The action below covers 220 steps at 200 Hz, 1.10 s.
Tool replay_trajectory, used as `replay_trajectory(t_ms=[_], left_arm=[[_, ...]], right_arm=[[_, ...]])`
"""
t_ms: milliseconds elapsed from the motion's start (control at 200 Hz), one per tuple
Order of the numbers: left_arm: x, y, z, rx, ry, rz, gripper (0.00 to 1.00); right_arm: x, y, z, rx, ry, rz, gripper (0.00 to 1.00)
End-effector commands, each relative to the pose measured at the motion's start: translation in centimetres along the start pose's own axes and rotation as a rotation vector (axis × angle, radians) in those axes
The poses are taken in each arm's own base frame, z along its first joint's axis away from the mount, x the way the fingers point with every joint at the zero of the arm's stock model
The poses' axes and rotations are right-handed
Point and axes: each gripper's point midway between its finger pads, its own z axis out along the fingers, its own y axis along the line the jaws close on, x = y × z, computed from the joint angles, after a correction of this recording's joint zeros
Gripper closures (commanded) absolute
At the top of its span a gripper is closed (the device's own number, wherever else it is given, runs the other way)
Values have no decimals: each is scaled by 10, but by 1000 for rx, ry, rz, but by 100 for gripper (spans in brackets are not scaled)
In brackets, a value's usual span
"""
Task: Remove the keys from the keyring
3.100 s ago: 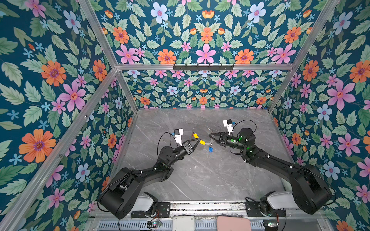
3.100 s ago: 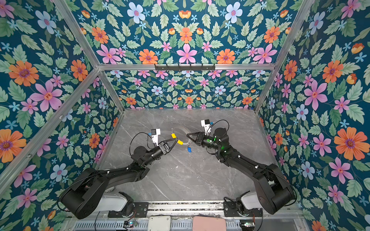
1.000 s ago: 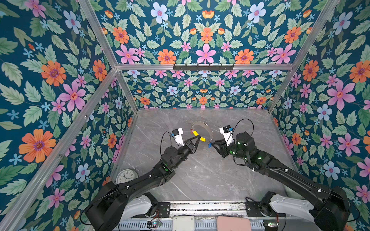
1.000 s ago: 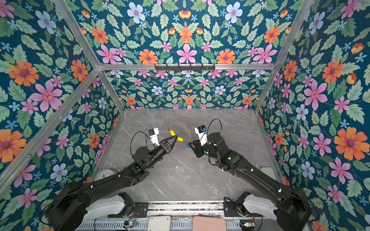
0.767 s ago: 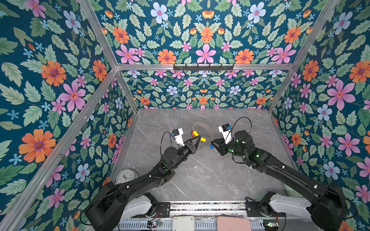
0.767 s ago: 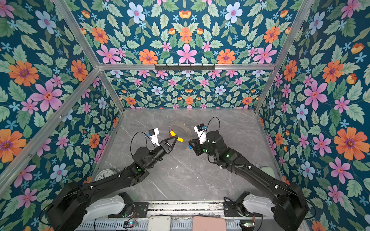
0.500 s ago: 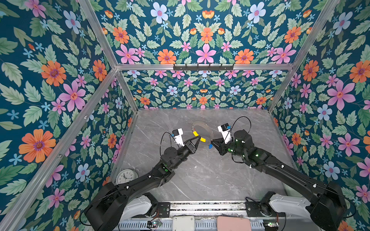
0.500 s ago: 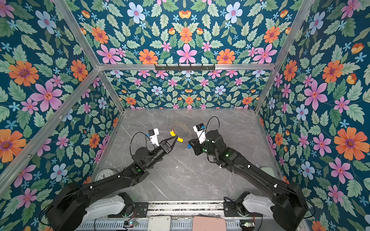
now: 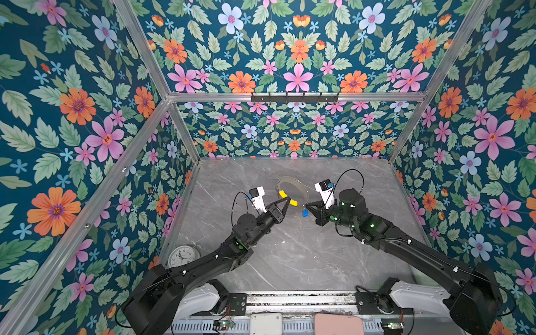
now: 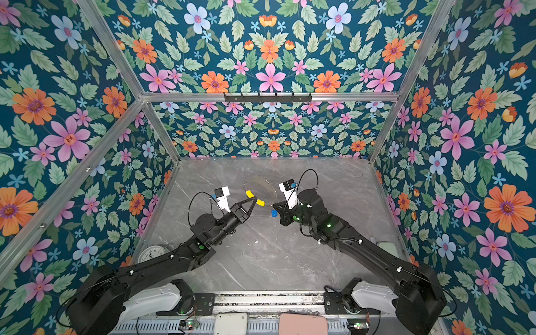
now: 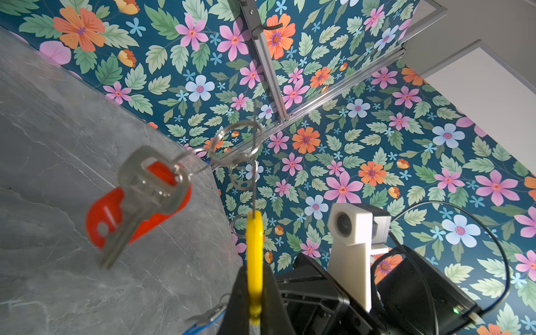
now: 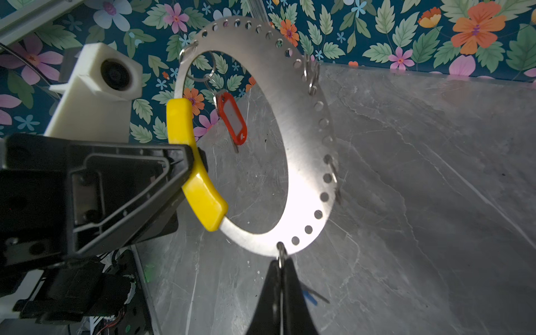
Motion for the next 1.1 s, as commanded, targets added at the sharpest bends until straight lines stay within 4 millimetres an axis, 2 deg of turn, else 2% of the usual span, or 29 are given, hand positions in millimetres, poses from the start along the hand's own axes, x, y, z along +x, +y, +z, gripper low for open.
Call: replay_trajectory(t_ms=[0,185,385,565,810,935,1095], left_arm=[[-3,-4,0,20,-14,2,100],[2,1,1,11,4,-17,100],[5,4,1,6,16,-22,81],[11,11,-1,-12,33,-30,75],[17,20,-9,-52,63,-8,58],[21,26,-16,-90,86,11,55],[18,23,-23,-99,90,82,52]], right_arm=[[-5,2,-4,-2,-18,-24,100],[-7,2,-6,4,-17,-36,100],[-13,3,-8,7,-31,-46,100],[-15,4,-9,8,-34,-48,100],[-16,2,-14,28,-29,-54,100],[-16,-1,-19,49,-39,-51,100],[-11,2,-23,31,-33,-50,100]])
